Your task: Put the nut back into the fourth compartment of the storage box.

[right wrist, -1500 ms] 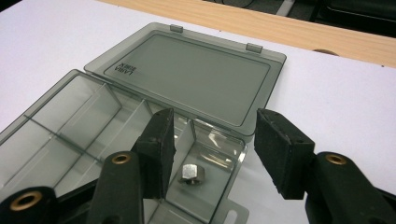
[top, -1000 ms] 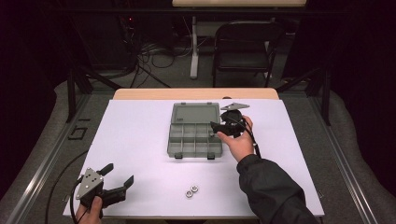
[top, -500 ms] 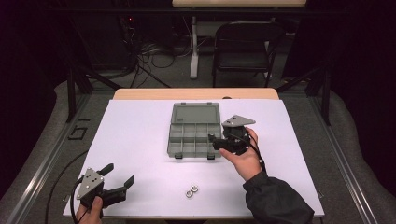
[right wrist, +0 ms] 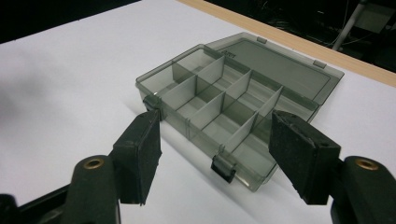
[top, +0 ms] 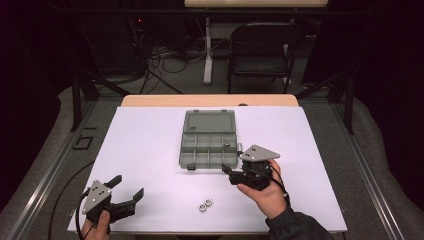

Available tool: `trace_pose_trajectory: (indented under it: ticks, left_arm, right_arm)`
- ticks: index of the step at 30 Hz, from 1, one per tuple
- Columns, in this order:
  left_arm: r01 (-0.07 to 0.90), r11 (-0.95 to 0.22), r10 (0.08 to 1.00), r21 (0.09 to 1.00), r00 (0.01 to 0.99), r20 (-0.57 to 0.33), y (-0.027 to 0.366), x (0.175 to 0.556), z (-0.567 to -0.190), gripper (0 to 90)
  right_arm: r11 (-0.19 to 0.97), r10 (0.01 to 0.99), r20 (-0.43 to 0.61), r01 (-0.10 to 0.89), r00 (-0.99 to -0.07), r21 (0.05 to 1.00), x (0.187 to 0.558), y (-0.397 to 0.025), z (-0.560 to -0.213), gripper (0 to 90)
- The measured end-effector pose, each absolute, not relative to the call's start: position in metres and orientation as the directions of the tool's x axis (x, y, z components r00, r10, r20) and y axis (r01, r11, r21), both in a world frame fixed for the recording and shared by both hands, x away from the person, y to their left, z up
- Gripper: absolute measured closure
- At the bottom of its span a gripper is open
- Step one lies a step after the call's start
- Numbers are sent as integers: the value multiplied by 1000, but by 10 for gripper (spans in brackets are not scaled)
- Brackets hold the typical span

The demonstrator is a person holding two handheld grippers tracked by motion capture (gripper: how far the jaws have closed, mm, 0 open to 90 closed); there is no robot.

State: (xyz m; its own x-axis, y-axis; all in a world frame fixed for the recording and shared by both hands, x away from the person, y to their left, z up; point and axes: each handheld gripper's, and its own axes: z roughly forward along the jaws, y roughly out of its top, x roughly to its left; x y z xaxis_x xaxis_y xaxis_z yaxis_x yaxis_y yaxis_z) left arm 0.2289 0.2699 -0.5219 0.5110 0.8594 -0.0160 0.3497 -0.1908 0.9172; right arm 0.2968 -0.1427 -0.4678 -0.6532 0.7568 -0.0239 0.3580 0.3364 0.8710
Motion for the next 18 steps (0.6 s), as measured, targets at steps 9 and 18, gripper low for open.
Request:
trace_pose_trajectory:
  ticks: [9,18]
  left_arm:
    - [349,-189,859,918,512,-17,270,229,-522,128]
    - [347,-189,858,918,513,-17,270,228,-521,128]
  right_arm:
    - [345,750,-25,358,-662,867,279,-142,-488,348]
    - [385,733,-43,361,-679,849,271,-140,-508,371]
